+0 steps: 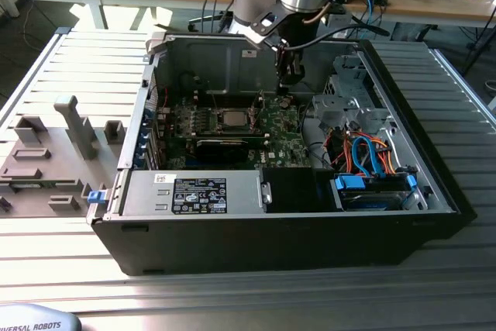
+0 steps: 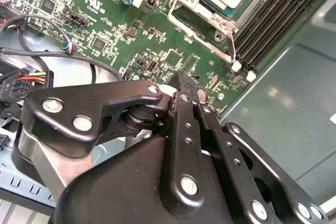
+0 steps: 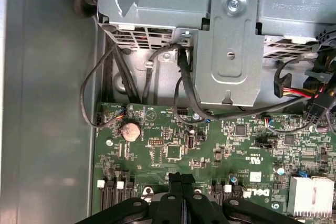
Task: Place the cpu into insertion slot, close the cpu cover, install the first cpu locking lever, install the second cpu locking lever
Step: 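Close the cpu cover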
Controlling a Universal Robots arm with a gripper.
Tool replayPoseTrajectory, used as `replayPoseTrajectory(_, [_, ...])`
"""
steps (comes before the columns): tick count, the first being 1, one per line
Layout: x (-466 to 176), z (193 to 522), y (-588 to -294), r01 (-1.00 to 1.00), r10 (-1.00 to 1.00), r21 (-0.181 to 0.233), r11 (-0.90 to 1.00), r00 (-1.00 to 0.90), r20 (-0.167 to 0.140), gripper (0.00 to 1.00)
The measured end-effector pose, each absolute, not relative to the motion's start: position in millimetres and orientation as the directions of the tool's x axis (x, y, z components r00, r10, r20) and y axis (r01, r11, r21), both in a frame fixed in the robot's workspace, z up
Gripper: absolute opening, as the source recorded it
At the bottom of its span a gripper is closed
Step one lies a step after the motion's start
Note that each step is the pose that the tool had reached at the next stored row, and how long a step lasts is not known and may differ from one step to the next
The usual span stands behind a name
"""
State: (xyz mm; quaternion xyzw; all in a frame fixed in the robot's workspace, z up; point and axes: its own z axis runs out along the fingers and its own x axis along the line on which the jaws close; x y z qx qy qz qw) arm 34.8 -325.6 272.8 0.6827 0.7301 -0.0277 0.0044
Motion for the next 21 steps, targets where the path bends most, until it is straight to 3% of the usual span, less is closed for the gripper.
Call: replayPoseTrajectory(21, [28.1,264.6,-325.7,0.997,0.997,-0.034,0.066,-0.068,-0.044,0.11])
